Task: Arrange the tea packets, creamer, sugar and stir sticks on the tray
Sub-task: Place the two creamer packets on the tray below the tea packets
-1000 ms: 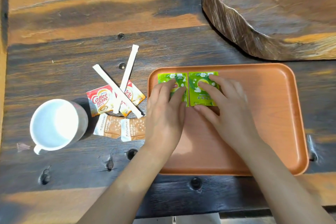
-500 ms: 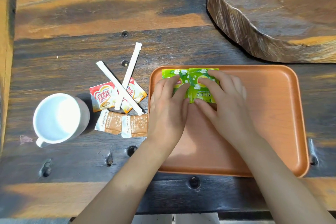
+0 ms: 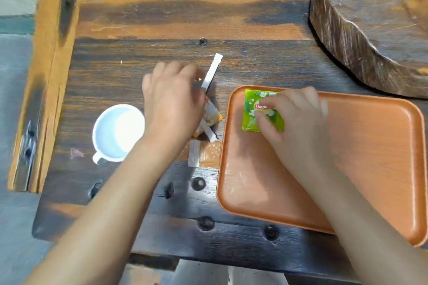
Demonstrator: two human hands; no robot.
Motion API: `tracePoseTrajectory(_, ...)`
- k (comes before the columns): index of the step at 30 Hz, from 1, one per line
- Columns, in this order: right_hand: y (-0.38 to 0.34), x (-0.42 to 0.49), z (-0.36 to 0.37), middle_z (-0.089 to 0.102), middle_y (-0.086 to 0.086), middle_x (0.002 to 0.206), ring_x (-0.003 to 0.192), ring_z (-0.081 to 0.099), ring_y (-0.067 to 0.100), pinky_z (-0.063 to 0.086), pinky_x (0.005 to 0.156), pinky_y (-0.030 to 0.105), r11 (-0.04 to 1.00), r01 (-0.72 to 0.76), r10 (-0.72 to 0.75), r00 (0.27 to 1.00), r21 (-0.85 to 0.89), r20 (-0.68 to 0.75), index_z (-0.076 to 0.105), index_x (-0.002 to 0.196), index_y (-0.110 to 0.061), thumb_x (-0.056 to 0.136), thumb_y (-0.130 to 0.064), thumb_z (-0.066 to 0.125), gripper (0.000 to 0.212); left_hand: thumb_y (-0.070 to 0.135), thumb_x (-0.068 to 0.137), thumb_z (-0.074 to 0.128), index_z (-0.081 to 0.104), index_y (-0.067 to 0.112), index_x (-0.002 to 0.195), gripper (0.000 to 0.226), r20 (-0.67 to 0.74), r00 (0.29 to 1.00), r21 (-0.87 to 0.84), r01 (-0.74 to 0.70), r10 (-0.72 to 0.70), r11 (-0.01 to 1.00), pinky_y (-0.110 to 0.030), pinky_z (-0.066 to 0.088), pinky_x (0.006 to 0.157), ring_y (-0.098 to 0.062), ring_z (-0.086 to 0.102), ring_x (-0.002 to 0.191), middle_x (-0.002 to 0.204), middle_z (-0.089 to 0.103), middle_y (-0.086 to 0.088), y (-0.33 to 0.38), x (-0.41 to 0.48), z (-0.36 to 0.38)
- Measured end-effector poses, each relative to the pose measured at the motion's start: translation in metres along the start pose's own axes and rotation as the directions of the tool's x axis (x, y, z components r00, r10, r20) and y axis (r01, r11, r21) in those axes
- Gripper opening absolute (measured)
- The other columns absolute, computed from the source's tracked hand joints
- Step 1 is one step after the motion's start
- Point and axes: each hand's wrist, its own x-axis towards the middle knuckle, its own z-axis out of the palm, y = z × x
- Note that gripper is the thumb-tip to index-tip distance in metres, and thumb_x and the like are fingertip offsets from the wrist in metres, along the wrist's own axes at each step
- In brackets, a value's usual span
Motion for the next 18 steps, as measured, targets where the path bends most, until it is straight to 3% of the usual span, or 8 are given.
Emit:
tracePoseTrajectory(2,-0.025,0.013,0.012,0.065,-0.001,0.079,0.085,0.043,0.020,0.022,0.073,0.033,0.997,0.061,-0.060,0.998,-0.039,0.028,0.066,0.080,-0.019,0.080,-0.033,0.059,0.016,0.028,0.081,0.060,0.064,0.021,0.106,0.026,0.184,0.978,0.195,0.057,-0.093,0.979,-0.041,0.030,0.095,-0.031,0.047,0.114,0.114,0.063,-0.010,-0.025,0.017,-0.014)
tracePoseTrajectory(4,-0.044,0.025,0.026,0.064,0.000,0.073,0.083,0.052,0.025,0.021,0.071,0.034,0.982,0.135,-0.126,0.989,-0.129,0.080,0.065,0.075,-0.017,0.075,-0.034,0.064,0.017,0.038,0.078,0.064,0.060,0.022,0.109,0.036,0.378,0.904,0.364,0.053,-0.200,0.930,-0.043,0.027,0.100,-0.030,0.046,0.116,0.116,0.060,-0.009,-0.044,0.031,-0.018)
tracePoseTrajectory(7,-0.064,0.036,0.043,0.065,0.006,0.082,0.090,0.052,0.030,0.018,0.074,0.038,0.962,0.189,-0.144,0.964,-0.197,0.225,0.065,0.084,-0.010,0.072,-0.035,0.070,0.028,0.046,0.074,0.066,0.055,0.021,0.112,0.047,0.551,0.792,0.445,-0.013,-0.262,0.895,-0.043,0.026,0.102,-0.029,0.048,0.114,0.114,0.061,-0.006,-0.056,0.040,-0.014)
tracePoseTrajectory(12,-0.077,0.036,0.066,0.063,0.010,0.099,0.100,0.047,0.030,0.015,0.078,0.038,0.932,0.096,0.001,0.963,-0.349,0.269,0.057,0.097,-0.009,0.081,-0.022,0.063,0.022,0.038,0.065,0.076,0.052,0.013,0.112,0.059,0.583,0.789,0.420,-0.089,-0.194,0.903,-0.043,0.035,0.096,-0.033,0.046,0.116,0.119,0.057,-0.012,-0.061,0.040,-0.001)
tracePoseTrajectory(15,-0.083,0.038,0.071,0.061,0.012,0.106,0.107,0.044,0.031,0.021,0.085,0.041,0.944,0.007,0.097,0.949,-0.329,0.300,0.051,0.103,-0.010,0.082,-0.020,0.063,0.027,0.032,0.063,0.078,0.052,0.010,0.108,0.056,0.600,0.783,0.378,-0.099,-0.163,0.920,-0.038,0.039,0.084,-0.035,0.046,0.115,0.119,0.057,-0.015,-0.063,0.041,0.002)
tracePoseTrajectory(18,-0.088,0.044,0.070,0.062,0.010,0.111,0.113,0.044,0.029,0.027,0.091,0.042,0.954,-0.113,0.208,0.918,-0.279,0.337,0.048,0.105,-0.012,0.083,-0.020,0.062,0.027,0.033,0.066,0.077,0.053,0.010,0.107,0.053,0.615,0.774,0.333,-0.084,-0.149,0.939,-0.038,0.042,0.083,-0.035,0.049,0.114,0.120,0.058,-0.015,-0.063,0.043,0.001)
